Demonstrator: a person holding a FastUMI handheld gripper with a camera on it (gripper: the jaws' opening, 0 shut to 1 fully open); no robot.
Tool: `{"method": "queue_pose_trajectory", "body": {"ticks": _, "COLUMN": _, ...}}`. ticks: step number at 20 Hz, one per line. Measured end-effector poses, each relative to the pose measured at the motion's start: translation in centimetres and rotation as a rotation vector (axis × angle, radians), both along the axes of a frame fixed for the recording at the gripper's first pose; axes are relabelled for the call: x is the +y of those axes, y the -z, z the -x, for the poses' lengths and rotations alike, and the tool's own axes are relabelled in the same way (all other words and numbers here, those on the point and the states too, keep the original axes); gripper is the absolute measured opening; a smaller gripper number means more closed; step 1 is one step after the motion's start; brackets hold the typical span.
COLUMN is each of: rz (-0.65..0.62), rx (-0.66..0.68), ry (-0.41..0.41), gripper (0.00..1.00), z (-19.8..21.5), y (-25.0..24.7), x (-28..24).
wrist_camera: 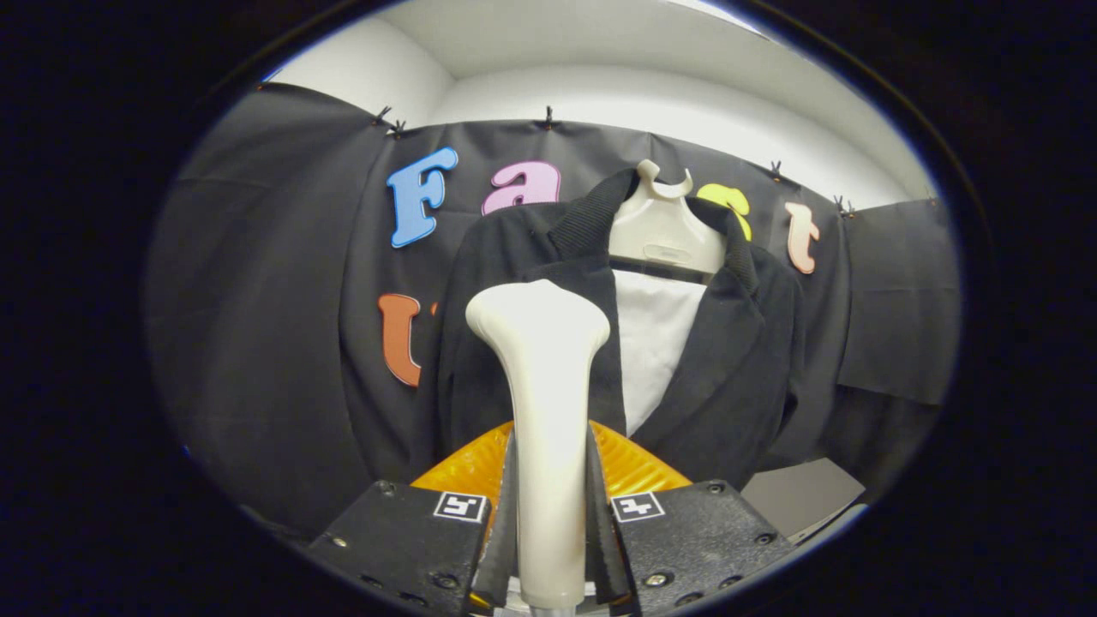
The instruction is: Iron the clothes twice with a garment steamer, once on the left side and once on the right side.
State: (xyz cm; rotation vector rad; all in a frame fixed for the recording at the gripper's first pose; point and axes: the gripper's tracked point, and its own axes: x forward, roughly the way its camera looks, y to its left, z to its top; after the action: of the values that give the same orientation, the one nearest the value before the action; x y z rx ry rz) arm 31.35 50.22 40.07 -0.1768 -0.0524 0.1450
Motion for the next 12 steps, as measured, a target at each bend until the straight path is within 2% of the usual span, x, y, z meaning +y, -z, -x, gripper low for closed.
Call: {"method": "queue_pose_trajectory", "body": {"ticks": 12, "rz": 0.038, "rx": 0.091, "ry": 0.021, "gripper": 0.4, "z": 0.8, "y": 7.2, "x": -0.9}}
